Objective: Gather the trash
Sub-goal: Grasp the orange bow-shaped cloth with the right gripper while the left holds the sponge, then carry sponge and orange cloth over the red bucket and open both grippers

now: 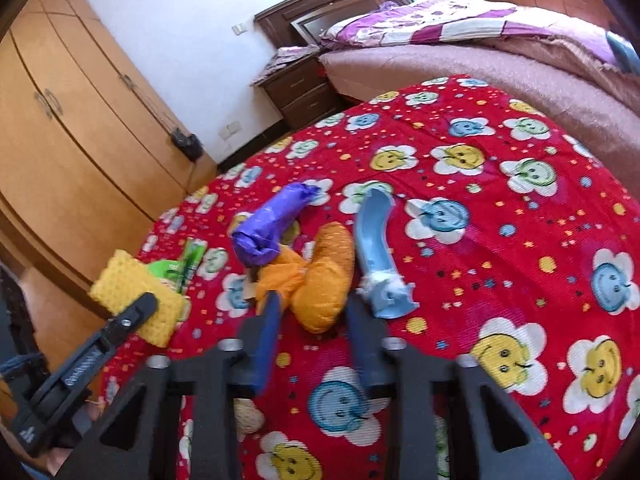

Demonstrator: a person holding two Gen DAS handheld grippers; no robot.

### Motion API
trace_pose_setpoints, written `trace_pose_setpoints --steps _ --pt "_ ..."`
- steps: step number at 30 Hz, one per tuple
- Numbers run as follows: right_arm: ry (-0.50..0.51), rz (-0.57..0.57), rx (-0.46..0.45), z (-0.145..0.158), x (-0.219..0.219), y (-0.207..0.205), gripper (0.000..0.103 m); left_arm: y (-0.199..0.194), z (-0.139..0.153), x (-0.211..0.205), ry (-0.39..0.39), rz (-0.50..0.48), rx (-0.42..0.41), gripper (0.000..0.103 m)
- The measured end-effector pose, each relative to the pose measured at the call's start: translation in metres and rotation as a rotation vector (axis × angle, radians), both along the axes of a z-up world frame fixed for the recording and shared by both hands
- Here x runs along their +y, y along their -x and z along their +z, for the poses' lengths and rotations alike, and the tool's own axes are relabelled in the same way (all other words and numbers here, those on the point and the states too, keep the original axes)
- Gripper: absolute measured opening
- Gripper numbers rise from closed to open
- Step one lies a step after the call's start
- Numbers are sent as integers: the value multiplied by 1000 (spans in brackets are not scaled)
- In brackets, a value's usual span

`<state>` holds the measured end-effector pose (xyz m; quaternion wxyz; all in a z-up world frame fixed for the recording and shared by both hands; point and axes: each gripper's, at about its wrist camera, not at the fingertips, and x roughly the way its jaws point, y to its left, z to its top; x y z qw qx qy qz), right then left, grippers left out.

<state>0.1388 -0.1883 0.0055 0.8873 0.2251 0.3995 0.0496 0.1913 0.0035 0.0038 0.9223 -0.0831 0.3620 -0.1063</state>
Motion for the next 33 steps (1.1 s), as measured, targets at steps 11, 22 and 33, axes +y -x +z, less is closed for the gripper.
trace_pose_setpoints --steps 11,22,33 --pt "17 26 -58 19 2 34 18 3 1 2 9 13 -14 11" --pt "82 -18 -144 46 -23 99 18 12 4 -8 7 -4 -35 11" --pt "78 -150 -185 63 -80 148 18 34 21 -37 -79 -46 -80 11"
